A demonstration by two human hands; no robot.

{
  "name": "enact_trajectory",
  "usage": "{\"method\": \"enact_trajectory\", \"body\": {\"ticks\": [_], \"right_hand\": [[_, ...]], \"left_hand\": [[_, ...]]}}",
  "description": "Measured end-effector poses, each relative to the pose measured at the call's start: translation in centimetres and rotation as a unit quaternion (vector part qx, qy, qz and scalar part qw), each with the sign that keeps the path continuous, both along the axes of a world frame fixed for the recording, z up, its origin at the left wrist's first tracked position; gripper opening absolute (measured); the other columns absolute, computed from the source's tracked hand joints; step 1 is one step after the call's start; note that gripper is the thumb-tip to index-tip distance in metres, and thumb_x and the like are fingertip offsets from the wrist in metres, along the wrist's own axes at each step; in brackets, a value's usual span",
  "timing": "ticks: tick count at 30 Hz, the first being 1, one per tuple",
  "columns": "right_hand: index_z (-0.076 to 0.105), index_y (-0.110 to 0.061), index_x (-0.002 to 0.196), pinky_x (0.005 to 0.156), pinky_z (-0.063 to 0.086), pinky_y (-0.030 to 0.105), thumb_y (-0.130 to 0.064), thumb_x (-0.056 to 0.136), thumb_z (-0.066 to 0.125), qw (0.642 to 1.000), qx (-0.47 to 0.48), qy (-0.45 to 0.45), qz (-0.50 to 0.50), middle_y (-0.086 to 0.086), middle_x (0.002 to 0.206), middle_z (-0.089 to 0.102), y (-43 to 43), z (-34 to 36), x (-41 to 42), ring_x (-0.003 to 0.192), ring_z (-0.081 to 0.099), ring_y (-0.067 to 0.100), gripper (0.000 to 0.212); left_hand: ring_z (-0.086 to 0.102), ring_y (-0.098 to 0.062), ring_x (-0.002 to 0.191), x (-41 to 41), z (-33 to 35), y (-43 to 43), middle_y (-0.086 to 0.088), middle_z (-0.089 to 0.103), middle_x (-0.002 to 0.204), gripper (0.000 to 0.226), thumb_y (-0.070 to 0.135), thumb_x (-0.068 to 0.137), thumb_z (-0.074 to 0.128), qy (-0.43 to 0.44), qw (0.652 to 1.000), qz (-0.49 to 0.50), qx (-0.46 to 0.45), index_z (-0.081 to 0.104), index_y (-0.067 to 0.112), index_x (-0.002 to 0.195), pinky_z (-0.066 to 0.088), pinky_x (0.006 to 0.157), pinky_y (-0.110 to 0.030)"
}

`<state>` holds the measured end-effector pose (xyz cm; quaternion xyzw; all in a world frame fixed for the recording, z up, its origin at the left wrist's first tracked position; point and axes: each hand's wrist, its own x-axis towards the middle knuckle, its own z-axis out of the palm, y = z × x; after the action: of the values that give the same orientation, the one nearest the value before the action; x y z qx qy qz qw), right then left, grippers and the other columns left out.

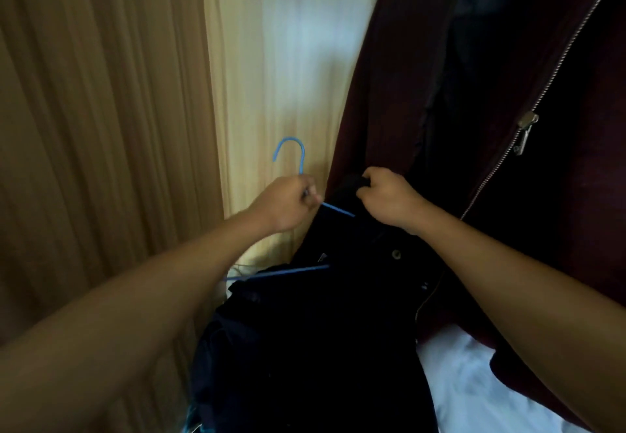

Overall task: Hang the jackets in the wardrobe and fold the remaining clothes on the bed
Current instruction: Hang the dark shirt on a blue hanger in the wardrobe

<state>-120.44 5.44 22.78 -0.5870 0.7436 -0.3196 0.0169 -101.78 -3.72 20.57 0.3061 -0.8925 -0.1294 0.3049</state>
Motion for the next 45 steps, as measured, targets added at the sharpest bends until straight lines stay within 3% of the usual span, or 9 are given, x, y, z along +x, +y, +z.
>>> {"method": "enact_trajectory", "body": {"ticks": [5,10,12,16,19,22,27,35,45], "right_hand": [[0.069,-0.027,0.096,0.054,0.050,0.028,-0.047,0.093,0.057,0.978,0.106,-0.155,0.091,-0.005,0.085,0.072,1.9,0.2,0.5,0.075,0.068,0.012,0.023],[0.067,-0.031,0.111,0.104,0.045,0.038,-0.034,0.100,0.058,0.981,0.118,-0.059,0.145,0.001,0.118,0.064,2.7,-1.7,-2.2,0.115,0.060,0.022,0.014],[0.050,-0.029,0.119,0.091,0.051,0.036,-0.033,0.098,0.062,0.977,0.138,0.006,0.162,-0.003,0.109,0.063,2.6,-4.0,-2.1,0.102,0.063,0.019,0.025],[0.049,-0.026,0.123,0.065,0.048,0.035,-0.055,0.100,0.047,0.962,0.056,0.253,0.086,0.005,0.090,0.067,2.6,-7.1,-1.6,0.080,0.066,0.026,0.037],[0.055,-0.021,0.117,0.068,0.052,0.041,-0.055,0.102,0.039,0.966,0.003,0.259,0.028,0.013,0.093,0.070,2.4,-6.5,-2.6,0.087,0.067,0.037,0.040],[0.056,-0.019,0.105,0.065,0.053,0.044,-0.061,0.098,0.034,0.977,-0.042,0.211,0.012,0.009,0.080,0.066,3.0,-5.3,-3.8,0.079,0.065,0.039,0.048],[0.049,-0.032,0.084,0.056,0.050,0.040,-0.069,0.096,0.034,0.981,-0.108,0.160,0.025,-0.006,0.060,0.055,4.3,-4.2,-3.8,0.059,0.059,0.022,0.041],[0.052,-0.026,0.079,0.045,0.042,0.032,-0.084,0.088,0.033,0.978,-0.132,0.162,0.008,-0.004,0.052,0.051,6.7,-3.5,-4.2,0.046,0.052,0.011,0.061],[0.063,-0.007,0.116,0.060,0.056,0.046,-0.071,0.087,0.032,0.955,-0.058,0.280,-0.078,0.006,0.060,0.061,8.8,-2.2,-5.6,0.065,0.065,0.037,0.077]], "left_hand": [[0.051,0.001,0.063,-1.5,-3.9,0.6,0.005,0.059,0.074,0.011,0.006,0.095,0.062,0.146,0.980,-0.080,0.113,0.059,0.011,0.086,0.038,0.064,-0.017],[0.051,-0.011,0.067,-1.3,-5.6,1.0,-0.009,0.057,0.074,0.009,0.005,0.097,0.062,0.230,0.951,-0.136,0.156,0.061,0.002,0.088,0.042,0.064,-0.024],[0.052,-0.014,0.068,-1.3,-6.3,0.8,-0.017,0.059,0.078,0.008,0.005,0.098,0.060,0.231,0.953,-0.126,0.149,0.061,0.004,0.090,0.043,0.066,-0.029],[0.054,-0.006,0.070,-0.8,-8.2,0.9,-0.007,0.061,0.084,0.008,0.006,0.095,0.060,0.198,0.973,-0.091,0.070,0.062,0.010,0.101,0.044,0.071,-0.027],[0.050,-0.027,0.117,-0.7,-11.8,2.2,-0.016,0.047,0.133,0.055,0.016,0.090,0.060,0.149,0.981,0.025,-0.122,0.043,0.018,0.142,0.042,0.099,-0.042],[0.047,-0.034,0.120,1.2,-17.5,3.2,-0.018,0.039,0.137,0.042,0.022,0.101,0.045,0.127,0.948,-0.090,-0.278,0.039,0.017,0.143,0.040,0.103,-0.043],[0.061,-0.037,0.094,2.5,-22.9,2.4,-0.016,0.051,0.121,0.046,0.032,0.091,0.046,-0.001,0.996,-0.039,-0.076,0.044,0.013,0.133,0.053,0.077,-0.045],[0.032,-0.035,0.133,1.5,-21.9,-1.2,-0.014,0.028,0.145,0.084,0.032,0.083,0.071,-0.078,0.973,0.213,0.034,0.026,0.027,0.155,0.037,0.103,-0.056],[0.066,-0.032,0.093,6.8,-10.3,-9.4,-0.020,0.071,0.101,0.013,0.012,0.088,0.054,0.035,0.970,0.170,0.173,0.067,0.012,0.089,0.045,0.072,-0.030]]}}
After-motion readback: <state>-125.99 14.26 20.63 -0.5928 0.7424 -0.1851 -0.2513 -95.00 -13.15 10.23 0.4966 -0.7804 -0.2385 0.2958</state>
